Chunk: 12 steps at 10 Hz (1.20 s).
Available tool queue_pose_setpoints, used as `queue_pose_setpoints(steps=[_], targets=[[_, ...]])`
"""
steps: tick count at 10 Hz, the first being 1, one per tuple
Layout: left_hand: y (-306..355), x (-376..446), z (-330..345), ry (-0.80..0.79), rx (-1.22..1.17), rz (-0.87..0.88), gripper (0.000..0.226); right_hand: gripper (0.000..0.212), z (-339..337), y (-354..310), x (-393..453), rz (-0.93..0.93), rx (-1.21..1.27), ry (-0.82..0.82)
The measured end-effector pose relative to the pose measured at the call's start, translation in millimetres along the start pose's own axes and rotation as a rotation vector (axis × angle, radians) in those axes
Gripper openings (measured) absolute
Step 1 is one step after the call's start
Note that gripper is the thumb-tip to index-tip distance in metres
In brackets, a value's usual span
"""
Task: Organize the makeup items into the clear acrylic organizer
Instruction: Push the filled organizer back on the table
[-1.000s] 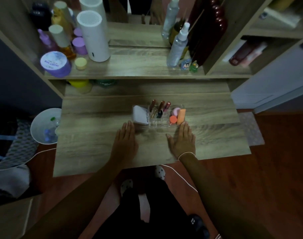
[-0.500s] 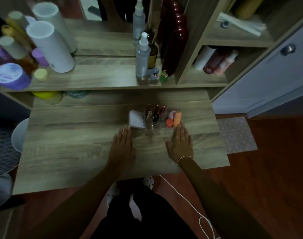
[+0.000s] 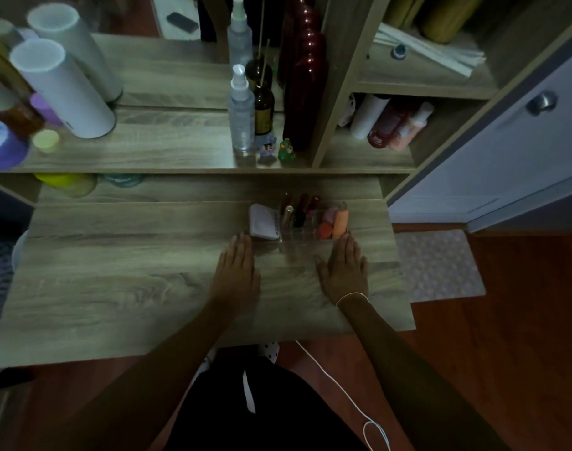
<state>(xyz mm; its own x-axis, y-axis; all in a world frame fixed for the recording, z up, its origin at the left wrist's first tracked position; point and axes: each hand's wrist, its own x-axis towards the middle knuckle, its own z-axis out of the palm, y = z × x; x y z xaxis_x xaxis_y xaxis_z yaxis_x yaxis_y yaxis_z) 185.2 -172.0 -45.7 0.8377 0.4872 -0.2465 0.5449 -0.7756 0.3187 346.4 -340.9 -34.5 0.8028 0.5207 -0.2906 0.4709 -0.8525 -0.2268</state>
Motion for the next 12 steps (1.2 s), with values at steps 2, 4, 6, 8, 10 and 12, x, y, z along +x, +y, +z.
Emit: queue_pose_setpoints(steps=[2,4,6,8,10,12], targets=[[17.3,11.5,0.8,-0.014,0.009,-0.005,0.07,0.077,-8.0,14.0,10.2,-0.009,0.01,0.009],[26.3,21.1,0.6,-0.034,0.039,-0.007,0.07,0.077,-13.1,19.5,18.0,-0.001,0.026,0.01],[28.3,26.3,-1.6,-0.045,0.032,-0.005,0.071,0.078,-12.4,22.2,24.0,-0.009,0.017,0.011],[28.4,26.1,0.5,-0.036,0.018,-0.005,0.072,0.079,-12.7,21.6,25.5,-0.011,0.029,0.003],[27.0,24.6,0.8,-0.053,0.051,-0.001,0.07,0.077,-17.5,23.5,25.8,-0.023,0.105,-0.006],[29.9,14.9,-3.8,-0.01,0.04,0.045,0.072,0.072,-11.3,27.4,5.3,-0.022,0.18,0.101]])
